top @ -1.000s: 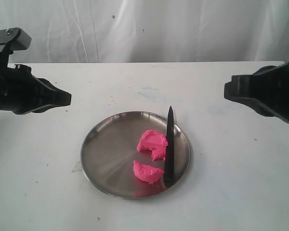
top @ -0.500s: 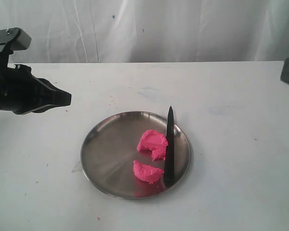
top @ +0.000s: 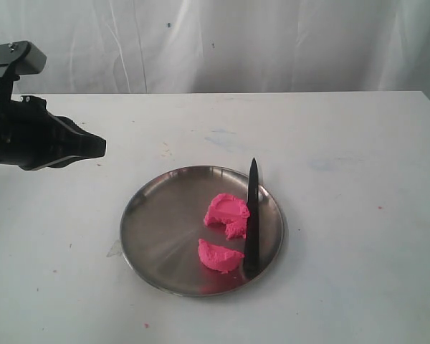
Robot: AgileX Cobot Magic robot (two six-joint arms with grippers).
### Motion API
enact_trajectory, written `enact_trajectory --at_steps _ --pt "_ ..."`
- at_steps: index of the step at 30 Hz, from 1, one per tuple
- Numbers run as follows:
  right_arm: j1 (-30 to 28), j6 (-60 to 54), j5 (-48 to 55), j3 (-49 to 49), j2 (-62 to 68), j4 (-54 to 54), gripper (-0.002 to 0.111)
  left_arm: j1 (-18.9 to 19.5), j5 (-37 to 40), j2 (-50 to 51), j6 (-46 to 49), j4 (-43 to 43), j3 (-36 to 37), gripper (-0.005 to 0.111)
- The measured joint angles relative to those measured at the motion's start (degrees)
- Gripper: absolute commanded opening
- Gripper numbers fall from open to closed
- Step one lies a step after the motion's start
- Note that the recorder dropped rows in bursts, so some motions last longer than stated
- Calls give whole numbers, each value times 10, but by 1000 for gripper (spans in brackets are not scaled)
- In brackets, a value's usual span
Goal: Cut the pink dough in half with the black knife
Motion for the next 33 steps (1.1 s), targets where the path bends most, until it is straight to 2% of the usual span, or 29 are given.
enact_trajectory --at_steps 2,4,9,15,25,33 --pt "-11 47 -7 30 -18 -67 0 0 0 0 0 0 0 0" --pt "-25 36 -15 63 -42 -90 0 0 0 0 0 0 0 0" --pt "-66 -67 -22 143 -115 -81 0 0 0 0 0 0 0 0" --pt "-103 -89 -22 238 -196 -78 0 0 0 0 0 0 0 0" --pt "-114 -91 -33 325 -245 -52 0 0 -1 0 0 0 0 0" --pt "-114 -91 -27 337 -245 -4 0 0 -2 0 0 0 0 0"
